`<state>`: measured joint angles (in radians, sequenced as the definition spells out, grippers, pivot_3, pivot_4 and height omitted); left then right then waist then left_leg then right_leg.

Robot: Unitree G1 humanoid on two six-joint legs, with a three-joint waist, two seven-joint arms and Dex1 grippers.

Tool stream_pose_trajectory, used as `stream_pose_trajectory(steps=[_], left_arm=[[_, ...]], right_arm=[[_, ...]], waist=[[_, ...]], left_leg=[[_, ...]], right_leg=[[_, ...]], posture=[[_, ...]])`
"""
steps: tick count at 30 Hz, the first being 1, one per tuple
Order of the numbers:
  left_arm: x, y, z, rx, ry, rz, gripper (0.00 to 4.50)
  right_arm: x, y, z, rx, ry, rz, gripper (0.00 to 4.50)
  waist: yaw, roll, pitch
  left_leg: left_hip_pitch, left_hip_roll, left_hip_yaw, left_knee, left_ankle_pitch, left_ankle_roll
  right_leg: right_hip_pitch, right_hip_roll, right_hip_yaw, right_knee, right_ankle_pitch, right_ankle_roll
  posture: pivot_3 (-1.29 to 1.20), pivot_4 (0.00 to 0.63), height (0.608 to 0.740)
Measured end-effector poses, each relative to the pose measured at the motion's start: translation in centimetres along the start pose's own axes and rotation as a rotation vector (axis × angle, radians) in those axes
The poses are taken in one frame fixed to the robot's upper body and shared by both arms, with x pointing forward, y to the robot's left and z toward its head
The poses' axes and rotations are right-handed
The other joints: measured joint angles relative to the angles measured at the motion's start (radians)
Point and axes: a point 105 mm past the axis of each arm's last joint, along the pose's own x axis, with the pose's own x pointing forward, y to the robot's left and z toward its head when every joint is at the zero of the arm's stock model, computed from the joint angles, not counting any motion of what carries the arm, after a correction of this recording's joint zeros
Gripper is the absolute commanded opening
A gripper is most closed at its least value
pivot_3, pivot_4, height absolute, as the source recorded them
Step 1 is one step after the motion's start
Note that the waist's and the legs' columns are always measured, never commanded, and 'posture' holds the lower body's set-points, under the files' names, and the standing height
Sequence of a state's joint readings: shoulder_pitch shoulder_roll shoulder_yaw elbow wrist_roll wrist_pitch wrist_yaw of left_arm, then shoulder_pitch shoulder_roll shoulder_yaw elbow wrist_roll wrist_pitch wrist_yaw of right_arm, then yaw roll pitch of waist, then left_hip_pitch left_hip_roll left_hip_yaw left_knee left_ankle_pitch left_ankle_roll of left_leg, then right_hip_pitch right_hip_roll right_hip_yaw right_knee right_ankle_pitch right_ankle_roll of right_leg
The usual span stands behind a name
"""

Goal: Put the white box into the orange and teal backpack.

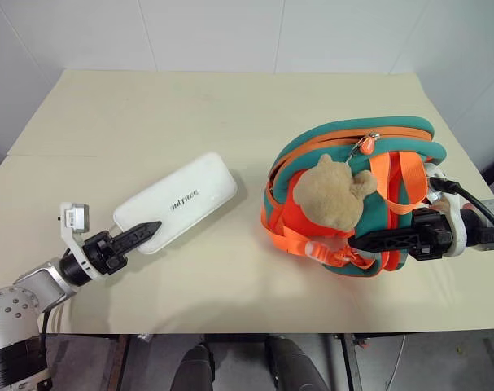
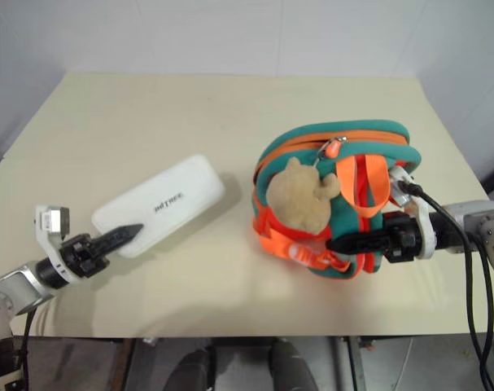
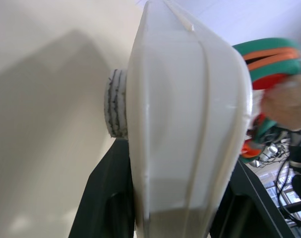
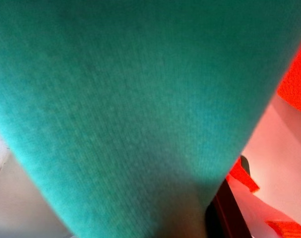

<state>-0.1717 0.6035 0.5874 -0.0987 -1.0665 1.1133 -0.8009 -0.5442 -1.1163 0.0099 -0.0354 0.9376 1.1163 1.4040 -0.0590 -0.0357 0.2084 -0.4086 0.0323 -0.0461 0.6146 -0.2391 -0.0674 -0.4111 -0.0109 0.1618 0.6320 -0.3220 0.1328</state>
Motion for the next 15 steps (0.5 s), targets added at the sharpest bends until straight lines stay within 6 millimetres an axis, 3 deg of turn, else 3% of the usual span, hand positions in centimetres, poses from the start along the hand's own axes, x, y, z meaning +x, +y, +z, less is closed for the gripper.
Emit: stream_pose_trajectory(steps=[8,15], left_arm=[[1.4,-4.8,2.8,0.128,-0.076,-0.232,1.33],[3.4,-6.5,2.5,0.232,0.056,-0.344,1.33]], right_arm=[[0.3,-1.2,-0.1,-0.012,0.007,-0.032,0.01],[0.7,-1.6,0.0,-0.02,0.007,-0.037,0.01]], waist=[[0.0,0.0,0.0],[0.0,0.0,0.0]], left_leg=[[0.0,0.0,0.0,0.002,0.0,0.0],[0.001,-0.001,0.0,0.004,0.0,0.0]], right_leg=[[0.0,0.0,0.0,0.002,0.0,0.0],[0.001,0.001,0.0,0.003,0.0,0.0]], posture=[[0.0,0.15,0.74],[0.0,0.15,0.74]])
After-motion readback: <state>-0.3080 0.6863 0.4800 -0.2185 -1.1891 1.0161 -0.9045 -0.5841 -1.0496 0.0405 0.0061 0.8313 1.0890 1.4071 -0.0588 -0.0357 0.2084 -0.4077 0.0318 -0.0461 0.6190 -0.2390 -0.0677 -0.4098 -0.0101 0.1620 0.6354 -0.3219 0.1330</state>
